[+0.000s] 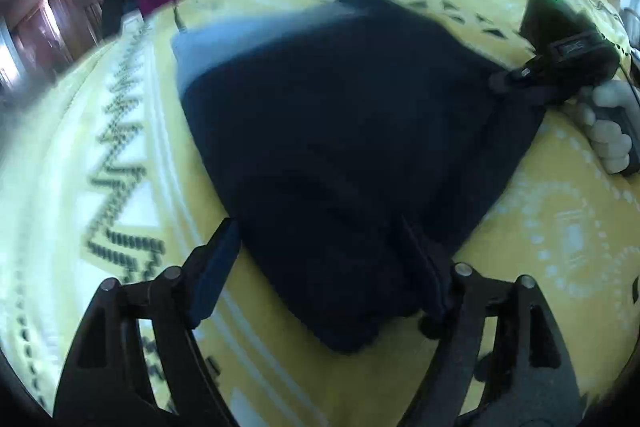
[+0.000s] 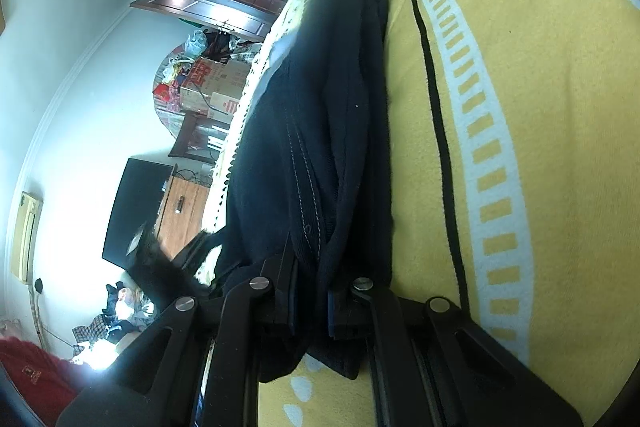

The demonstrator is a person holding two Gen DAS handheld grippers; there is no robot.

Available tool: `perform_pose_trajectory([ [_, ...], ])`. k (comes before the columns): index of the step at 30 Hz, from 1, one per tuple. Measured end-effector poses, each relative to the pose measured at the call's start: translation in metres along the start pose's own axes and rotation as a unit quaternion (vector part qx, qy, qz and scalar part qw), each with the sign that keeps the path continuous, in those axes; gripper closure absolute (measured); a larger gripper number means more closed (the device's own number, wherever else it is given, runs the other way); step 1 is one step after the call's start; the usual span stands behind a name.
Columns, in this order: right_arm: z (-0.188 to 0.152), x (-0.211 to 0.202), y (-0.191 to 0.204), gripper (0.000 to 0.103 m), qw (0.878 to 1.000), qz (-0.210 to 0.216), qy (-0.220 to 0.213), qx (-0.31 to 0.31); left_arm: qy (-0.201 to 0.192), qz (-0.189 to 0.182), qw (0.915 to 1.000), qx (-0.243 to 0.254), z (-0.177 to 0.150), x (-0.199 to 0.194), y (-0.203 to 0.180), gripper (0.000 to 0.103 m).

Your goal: Fold small clothes

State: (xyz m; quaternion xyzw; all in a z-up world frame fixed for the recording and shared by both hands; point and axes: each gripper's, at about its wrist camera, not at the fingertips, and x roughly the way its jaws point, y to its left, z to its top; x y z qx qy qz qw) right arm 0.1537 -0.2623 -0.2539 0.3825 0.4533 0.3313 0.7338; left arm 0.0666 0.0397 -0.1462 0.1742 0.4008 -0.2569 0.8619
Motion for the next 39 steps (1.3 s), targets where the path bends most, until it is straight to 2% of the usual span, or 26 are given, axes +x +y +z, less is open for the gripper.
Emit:
perform_pose_trajectory([
  [2, 0.002, 0.0, 0.0, 0.096, 1.0, 0.0, 0.001, 0.008, -0.005, -0.003, 0.9992, -0.039, 0.01, -0.01, 0.011, 0.026],
  [4, 0.001, -0.002, 0.012, 0.087, 0.999, -0.035, 0.004, -0.006, -0.01, 0.015, 0.9983, -0.055, 0.012, -0.023, 0.01, 0.024],
  [6, -0.002, -0.008, 0.039, 0.056, 0.996, -0.076, 0.002, -0.042, -0.007, 0.036, 0.9965, -0.074, 0.004, -0.041, 0.008, 0.02],
  [8, -0.013, -0.022, 0.074, 0.051, 0.989, -0.124, -0.012, -0.085, -0.002, 0.047, 0.9947, -0.092, -0.011, -0.054, 0.005, 0.012],
  [9, -0.019, -0.027, 0.089, 0.045, 0.983, -0.148, -0.018, -0.105, 0.006, 0.06, 0.9926, -0.106, -0.018, -0.057, 0.004, 0.009],
  [10, -0.03, -0.034, 0.108, 0.04, 0.973, -0.185, -0.028, -0.134, 0.011, 0.067, 0.9902, -0.122, -0.026, -0.063, 0.009, 0.009],
  [11, -0.04, -0.039, 0.122, 0.022, 0.963, -0.215, -0.035, -0.157, 0.016, 0.074, 0.9869, -0.142, -0.035, -0.067, 0.012, 0.009],
  [12, -0.055, -0.042, 0.138, 0.01, 0.948, -0.254, -0.043, -0.185, 0.021, 0.08, 0.9834, -0.161, -0.041, -0.068, 0.013, 0.008],
  [13, -0.067, -0.042, 0.15, 0.006, 0.932, -0.29, -0.047, -0.212, 0.027, 0.088, 0.9795, -0.179, -0.046, -0.068, 0.013, 0.007],
  [14, -0.085, -0.039, 0.16, 0.003, 0.904, -0.344, -0.048, -0.248, 0.037, 0.096, 0.9748, -0.198, -0.049, -0.066, 0.014, 0.005],
  [16, -0.105, -0.032, 0.165, 0.002, 0.87, -0.404, -0.037, -0.28, 0.075, 0.111, 0.9625, -0.236, -0.057, -0.056, 0.016, 0.0],
  [17, -0.114, -0.03, 0.161, 0.002, 0.859, -0.426, -0.024, -0.284, 0.1, 0.114, 0.9566, -0.249, -0.064, -0.044, 0.015, 0.0],
  [19, -0.128, -0.023, 0.149, 0.002, 0.844, -0.455, -0.001, -0.284, 0.138, 0.112, 0.9503, -0.256, -0.074, -0.02, 0.012, 0.0],
  [20, -0.136, -0.019, 0.142, 0.002, 0.837, -0.469, 0.013, -0.28, 0.133, 0.126, 0.9519, -0.246, -0.074, -0.017, 0.007, 0.0],
  [23, -0.152, -0.01, 0.118, 0.0, 0.836, -0.488, 0.059, -0.246, 0.132, 0.134, 0.9514, -0.244, -0.073, -0.014, 0.004, 0.0],
  [24, -0.151, -0.007, 0.11, 0.0, 0.841, -0.485, 0.068, -0.23, 0.132, 0.134, 0.9513, -0.244, -0.073, -0.012, 0.004, 0.0],
  [26, -0.151, -0.017, 0.103, 0.0, 0.862, -0.464, 0.047, -0.2, 0.131, 0.138, 0.951, -0.244, -0.073, -0.008, 0.003, 0.0],
  [27, -0.149, -0.018, 0.101, 0.0, 0.866, -0.459, 0.048, -0.194, 0.131, 0.14, 0.9507, -0.244, -0.073, -0.008, 0.002, 0.0],
  [30, -0.146, -0.018, 0.099, 0.0, 0.867, -0.459, 0.053, -0.184, 0.132, 0.142, 0.949, -0.249, -0.074, -0.008, 0.003, 0.0],
  [33, -0.142, -0.018, 0.098, 0.0, 0.87, -0.461, 0.041, -0.173, 0.132, 0.145, 0.9484, -0.249, -0.072, -0.01, 0.005, 0.0],
  [36, -0.143, -0.02, 0.097, 0.0, 0.876, -0.447, 0.018, -0.182, 0.126, 0.146, 0.9476, -0.255, -0.072, -0.014, 0.007, 0.0],
  [39, -0.141, -0.02, 0.097, 0.0, 0.878, -0.44, 0.018, -0.19, 0.118, 0.149, 0.9478, -0.256, -0.072, -0.013, 0.009, 0.0],
])
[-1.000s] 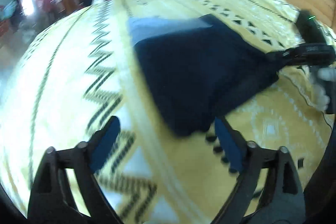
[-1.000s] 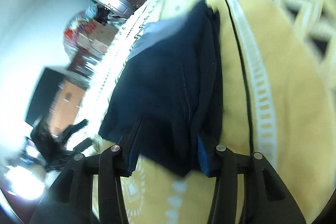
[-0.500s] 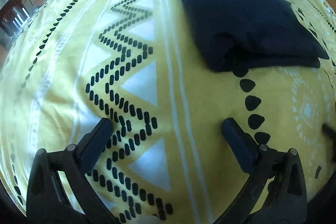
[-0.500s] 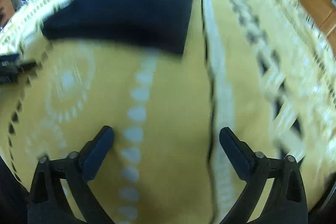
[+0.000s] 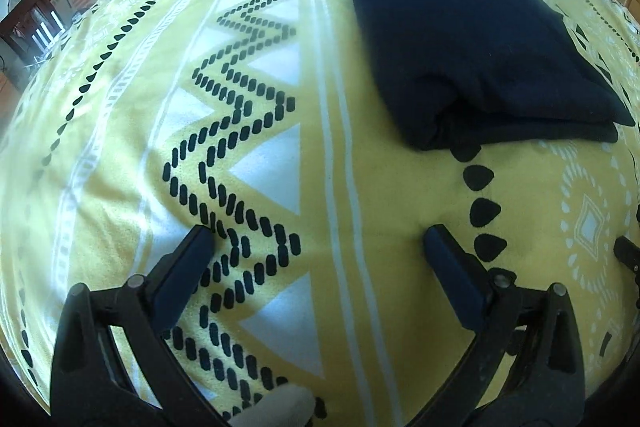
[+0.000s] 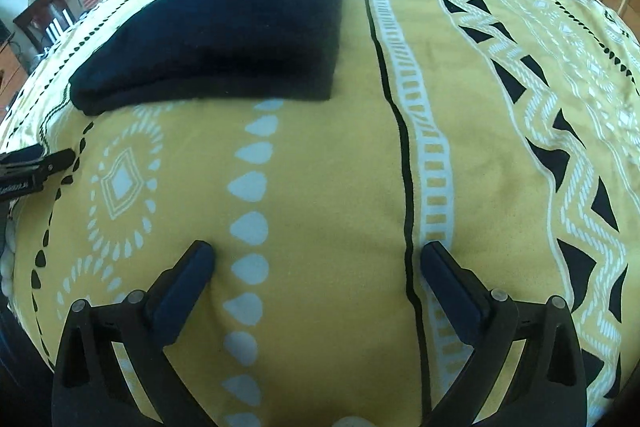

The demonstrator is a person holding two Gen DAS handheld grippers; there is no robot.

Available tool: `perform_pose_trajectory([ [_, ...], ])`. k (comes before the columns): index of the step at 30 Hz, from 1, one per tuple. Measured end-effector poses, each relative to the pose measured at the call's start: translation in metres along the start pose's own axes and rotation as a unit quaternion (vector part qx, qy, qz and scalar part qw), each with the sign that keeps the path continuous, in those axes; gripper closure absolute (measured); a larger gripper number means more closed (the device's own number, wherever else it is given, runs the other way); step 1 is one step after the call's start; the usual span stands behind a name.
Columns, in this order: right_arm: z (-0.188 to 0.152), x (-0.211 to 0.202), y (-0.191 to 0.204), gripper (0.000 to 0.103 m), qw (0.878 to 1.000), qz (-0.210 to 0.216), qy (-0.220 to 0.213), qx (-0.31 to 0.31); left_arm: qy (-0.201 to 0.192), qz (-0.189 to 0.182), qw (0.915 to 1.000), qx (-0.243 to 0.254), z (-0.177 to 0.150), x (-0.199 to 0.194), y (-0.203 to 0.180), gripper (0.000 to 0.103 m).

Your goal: Fold small clothes

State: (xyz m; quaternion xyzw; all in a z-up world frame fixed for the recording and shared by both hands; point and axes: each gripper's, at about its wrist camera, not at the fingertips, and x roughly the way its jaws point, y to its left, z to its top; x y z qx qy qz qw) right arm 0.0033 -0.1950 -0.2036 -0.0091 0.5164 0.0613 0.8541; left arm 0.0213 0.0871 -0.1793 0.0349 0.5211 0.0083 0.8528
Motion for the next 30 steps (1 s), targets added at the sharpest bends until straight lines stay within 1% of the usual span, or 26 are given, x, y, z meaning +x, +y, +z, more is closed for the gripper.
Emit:
perform_pose_trajectory([
  [2, 0.001, 0.0, -0.001, 0.0, 1.0, 0.005, 0.0, -0.001, -0.004, 0.006, 0.9999, 0.01, 0.002, -0.001, -0.003, 0.0],
  [3, -0.002, -0.001, -0.001, 0.0, 1.0, 0.006, -0.002, -0.002, -0.009, 0.012, 0.9993, 0.034, 0.006, -0.005, -0.012, 0.0],
  [4, -0.003, -0.002, -0.001, 0.0, 1.0, 0.006, -0.004, -0.004, -0.016, 0.01, 0.9988, 0.045, 0.006, -0.009, -0.017, 0.0],
  [7, -0.01, -0.004, 0.001, 0.0, 1.0, 0.008, -0.018, -0.007, -0.063, -0.006, 0.9957, 0.068, 0.013, -0.033, -0.044, 0.0],
  [8, -0.01, -0.004, 0.0, 0.0, 1.0, 0.009, -0.02, -0.004, -0.077, -0.015, 0.9943, 0.072, 0.017, -0.043, -0.055, 0.0],
  [10, -0.01, -0.004, 0.0, 0.0, 1.0, 0.009, -0.02, -0.003, -0.088, -0.038, 0.9925, 0.076, 0.026, -0.055, -0.073, 0.0],
  [11, -0.009, -0.004, 0.001, 0.0, 1.0, 0.01, -0.012, 0.0, -0.094, -0.048, 0.9912, 0.079, 0.032, -0.062, -0.084, 0.0],
  [13, -0.006, -0.005, 0.0, 0.0, 1.0, 0.012, 0.005, 0.005, -0.104, -0.053, 0.9897, 0.083, 0.041, -0.07, -0.095, 0.0],
  [15, -0.003, -0.005, 0.003, 0.0, 1.0, 0.007, 0.015, -0.009, -0.122, -0.058, 0.9876, 0.079, 0.05, -0.084, -0.101, 0.0],
  [17, -0.002, -0.006, 0.005, 0.0, 1.0, -0.003, 0.018, -0.017, -0.14, -0.055, 0.9856, 0.076, 0.059, -0.098, -0.101, 0.0],
  [19, 0.002, -0.013, 0.01, 0.004, 0.999, -0.023, 0.018, -0.022, -0.17, -0.047, 0.9817, 0.073, 0.066, -0.119, -0.096, 0.0],
  [20, 0.005, -0.021, 0.013, 0.008, 0.999, -0.035, 0.008, -0.028, -0.182, -0.044, 0.9797, 0.072, 0.067, -0.128, -0.095, 0.0],
  [22, 0.013, -0.041, 0.018, 0.008, 0.999, -0.041, -0.019, -0.03, -0.206, -0.034, 0.9755, 0.069, 0.07, -0.148, -0.086, 0.0],
  [24, 0.026, -0.064, 0.022, 0.009, 0.998, -0.025, -0.046, -0.022, -0.224, -0.029, 0.972, 0.064, 0.076, -0.162, -0.077, 0.0],
  [27, 0.05, -0.1, 0.029, 0.007, 0.996, -0.009, -0.086, -0.014, -0.239, -0.02, 0.9688, 0.062, 0.08, -0.176, -0.07, 0.0],
  [29, 0.063, -0.118, 0.034, 0.007, 0.994, 0.005, -0.105, -0.01, -0.24, -0.03, 0.9685, 0.062, 0.081, -0.181, -0.068, 0.0],
  [30, 0.067, -0.132, 0.038, 0.007, 0.992, 0.007, -0.122, -0.012, -0.238, -0.04, 0.9689, 0.056, 0.082, -0.184, -0.066, 0.0],
])
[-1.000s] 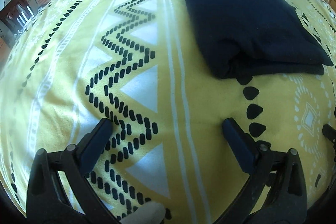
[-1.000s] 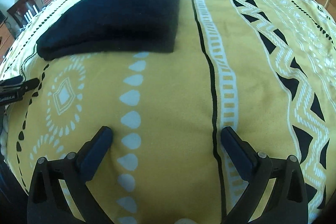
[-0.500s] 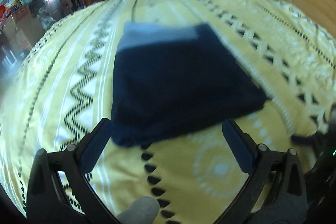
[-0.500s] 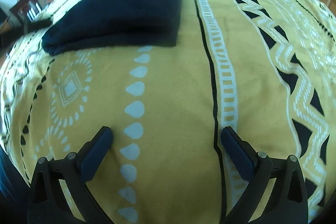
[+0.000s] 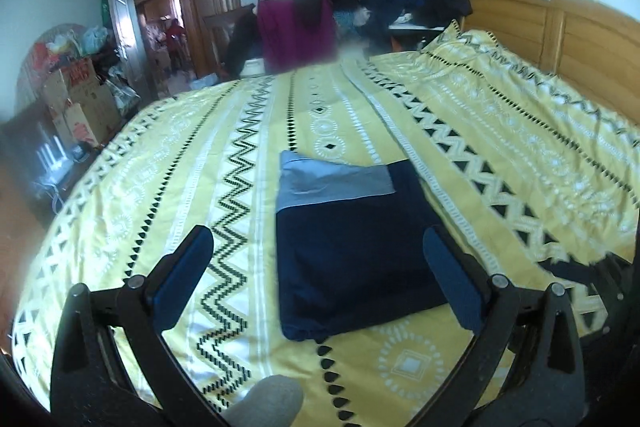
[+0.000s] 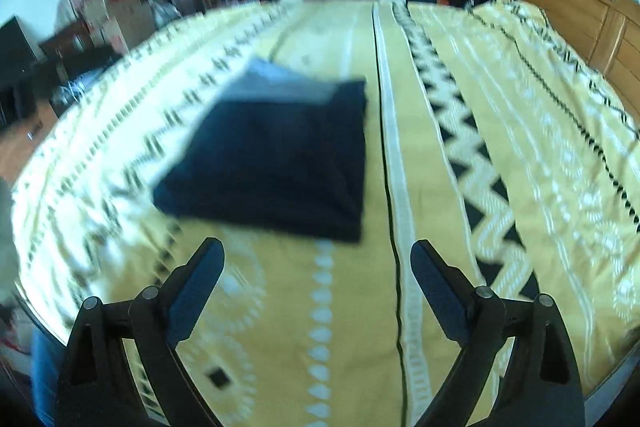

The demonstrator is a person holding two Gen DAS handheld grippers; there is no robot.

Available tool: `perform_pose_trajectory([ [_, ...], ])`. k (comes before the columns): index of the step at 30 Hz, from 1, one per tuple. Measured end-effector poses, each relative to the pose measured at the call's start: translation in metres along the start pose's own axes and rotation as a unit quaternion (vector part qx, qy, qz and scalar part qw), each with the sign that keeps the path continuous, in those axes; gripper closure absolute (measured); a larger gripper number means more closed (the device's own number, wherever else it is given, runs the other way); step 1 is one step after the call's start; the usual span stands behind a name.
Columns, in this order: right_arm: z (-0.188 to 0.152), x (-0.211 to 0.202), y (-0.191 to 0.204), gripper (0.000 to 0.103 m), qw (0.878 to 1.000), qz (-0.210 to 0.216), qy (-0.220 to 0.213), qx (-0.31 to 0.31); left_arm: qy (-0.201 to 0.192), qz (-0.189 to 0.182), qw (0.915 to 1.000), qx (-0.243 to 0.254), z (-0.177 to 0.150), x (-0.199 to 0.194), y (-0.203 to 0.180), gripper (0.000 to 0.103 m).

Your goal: Fold small clothes

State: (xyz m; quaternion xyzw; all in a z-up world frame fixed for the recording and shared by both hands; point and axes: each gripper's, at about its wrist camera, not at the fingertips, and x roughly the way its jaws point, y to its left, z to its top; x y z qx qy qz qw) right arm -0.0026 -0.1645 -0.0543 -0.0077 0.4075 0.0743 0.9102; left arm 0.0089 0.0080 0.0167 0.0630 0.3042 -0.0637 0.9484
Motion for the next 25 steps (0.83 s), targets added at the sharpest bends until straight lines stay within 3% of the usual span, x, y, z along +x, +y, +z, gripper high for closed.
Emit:
perform_pose_trajectory([
  [3, 0.011, -0.029, 0.01, 0.006, 0.998, -0.029, -0.049, -0.018, 0.001, -0.015, 0.9996, -0.026, 0.002, -0.007, 0.006, 0.0],
  [5, 0.016, -0.047, 0.014, 0.0, 0.996, -0.042, -0.075, -0.026, -0.004, -0.016, 0.9993, -0.034, 0.004, -0.012, 0.006, 0.0],
  [8, 0.022, -0.069, 0.013, 0.0, 0.994, -0.038, -0.097, -0.016, 0.004, -0.016, 0.9986, -0.05, 0.005, -0.015, 0.004, 0.0],
  [11, 0.02, -0.08, 0.012, 0.0, 0.996, -0.034, -0.086, 0.002, 0.021, -0.028, 0.9975, -0.062, 0.002, -0.011, 0.002, 0.0],
  [25, -0.014, -0.102, 0.013, 0.0, 0.997, -0.041, -0.07, 0.006, 0.033, 0.022, 0.9976, -0.058, -0.015, -0.014, -0.003, 0.0],
])
